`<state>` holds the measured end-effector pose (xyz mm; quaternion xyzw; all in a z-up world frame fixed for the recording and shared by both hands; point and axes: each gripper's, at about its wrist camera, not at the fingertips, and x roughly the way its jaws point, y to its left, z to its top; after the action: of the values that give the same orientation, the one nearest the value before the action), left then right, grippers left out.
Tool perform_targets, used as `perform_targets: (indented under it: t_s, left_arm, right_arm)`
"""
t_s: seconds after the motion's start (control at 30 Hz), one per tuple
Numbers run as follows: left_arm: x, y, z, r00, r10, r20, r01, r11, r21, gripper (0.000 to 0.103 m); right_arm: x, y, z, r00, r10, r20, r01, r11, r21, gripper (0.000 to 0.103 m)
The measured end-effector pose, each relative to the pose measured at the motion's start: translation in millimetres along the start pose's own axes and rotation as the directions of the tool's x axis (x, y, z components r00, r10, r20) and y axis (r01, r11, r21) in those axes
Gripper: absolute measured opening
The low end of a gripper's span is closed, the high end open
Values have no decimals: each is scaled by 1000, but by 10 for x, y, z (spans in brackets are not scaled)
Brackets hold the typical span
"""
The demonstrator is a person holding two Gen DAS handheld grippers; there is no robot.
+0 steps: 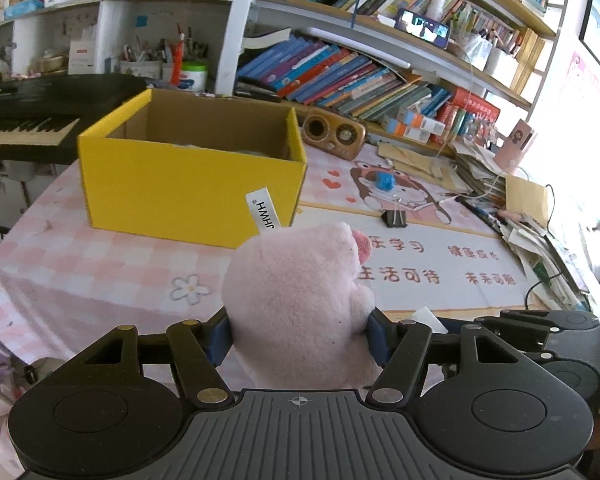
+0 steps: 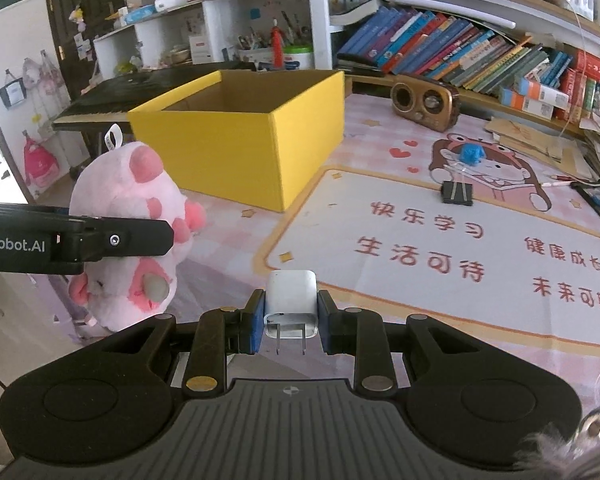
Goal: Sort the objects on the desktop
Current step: 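Lift the pig and charger plug and carry them toward the yellow box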
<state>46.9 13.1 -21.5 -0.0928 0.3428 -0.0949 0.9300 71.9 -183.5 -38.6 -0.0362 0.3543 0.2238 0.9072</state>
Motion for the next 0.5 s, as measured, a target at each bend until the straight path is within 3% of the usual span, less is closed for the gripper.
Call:
perform_targets:
  t_s: [0.5]
  left_arm:
    - [-269, 318, -104, 999, 44, 18, -44, 999, -32, 65]
  right_arm:
    - [41, 477, 22, 999, 36, -4, -36, 997, -61, 24]
